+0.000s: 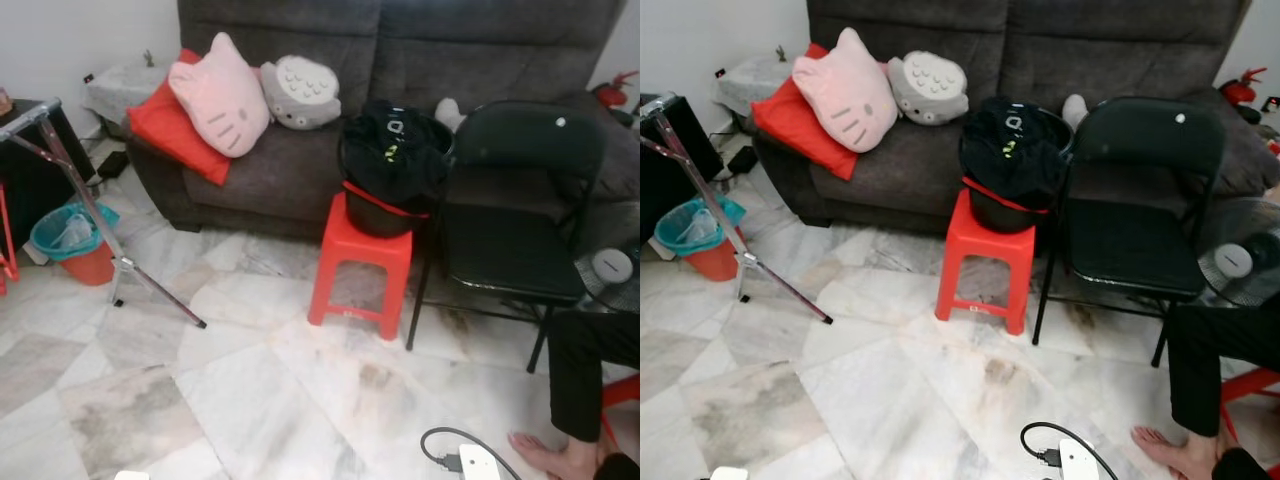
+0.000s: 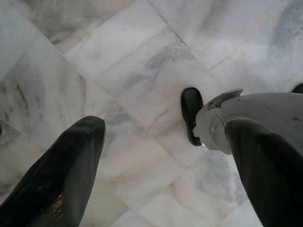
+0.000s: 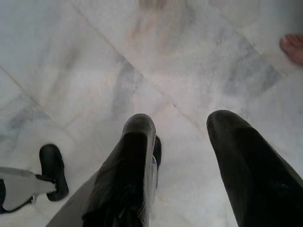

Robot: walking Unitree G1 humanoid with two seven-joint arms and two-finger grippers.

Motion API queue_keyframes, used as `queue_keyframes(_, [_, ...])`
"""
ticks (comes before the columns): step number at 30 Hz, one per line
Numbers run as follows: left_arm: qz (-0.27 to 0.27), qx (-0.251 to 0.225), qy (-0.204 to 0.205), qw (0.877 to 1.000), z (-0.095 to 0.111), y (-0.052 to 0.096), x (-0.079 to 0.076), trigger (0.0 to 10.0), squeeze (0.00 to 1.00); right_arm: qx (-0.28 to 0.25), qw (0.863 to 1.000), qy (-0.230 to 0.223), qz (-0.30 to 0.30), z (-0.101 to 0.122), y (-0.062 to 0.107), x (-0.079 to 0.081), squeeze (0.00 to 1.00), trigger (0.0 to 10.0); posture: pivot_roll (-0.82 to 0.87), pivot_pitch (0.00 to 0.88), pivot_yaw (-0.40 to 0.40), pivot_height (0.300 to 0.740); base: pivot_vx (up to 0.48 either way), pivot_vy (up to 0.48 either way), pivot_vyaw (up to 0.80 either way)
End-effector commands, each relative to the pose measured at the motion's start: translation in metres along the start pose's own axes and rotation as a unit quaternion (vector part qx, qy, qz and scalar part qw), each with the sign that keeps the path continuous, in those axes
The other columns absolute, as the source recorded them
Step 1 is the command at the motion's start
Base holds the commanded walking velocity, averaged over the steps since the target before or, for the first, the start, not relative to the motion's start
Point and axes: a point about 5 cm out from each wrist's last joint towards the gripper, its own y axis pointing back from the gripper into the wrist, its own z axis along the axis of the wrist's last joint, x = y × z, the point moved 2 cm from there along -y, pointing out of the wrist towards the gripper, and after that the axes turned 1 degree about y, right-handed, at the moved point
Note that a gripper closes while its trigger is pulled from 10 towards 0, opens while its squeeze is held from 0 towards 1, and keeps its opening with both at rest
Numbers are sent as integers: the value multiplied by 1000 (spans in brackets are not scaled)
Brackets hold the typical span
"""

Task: Hang hanger

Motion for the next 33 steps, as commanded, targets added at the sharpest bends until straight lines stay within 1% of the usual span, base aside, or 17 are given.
queue_keyframes(1, [-1, 12, -4, 1000, -5, 1, 0, 10000, 0, 5, 1000, 5, -2, -3, 1, -1, 0, 10000, 6, 0, -18, 740, 337, 0, 0])
queue_keyframes(4, [-2, 13, -6, 1000, -5, 1, 0, 10000, 0, 3, 1000, -5, -4, -4, 1, -1, 0, 10000, 6, 0, -17, 740, 337, 0, 0])
queue_keyframes(15, [-4, 15, -8, 1000, -6, 1, 0, 10000, 0, 4, 1000, -10, -5, -5, 1, -1, 0, 10000, 3, 0, -14, 740, 336, 0, 0])
queue_keyframes(26, [-5, 16, -10, 1000, -7, 1, 1, 10000, 0, 8, 1000, -4, -2, -6, 1, 0, 0, 10000, 0, 0, -7, 740, 337, 0, -782])
queue_keyframes(33, [-3, 11, -6, 1000, -4, 1, 3, 10000, 0, 5, 1000, -4, -10, -3, 0, -1, 0, 10000, 12, 0, -7, 740, 338, 0, 0])
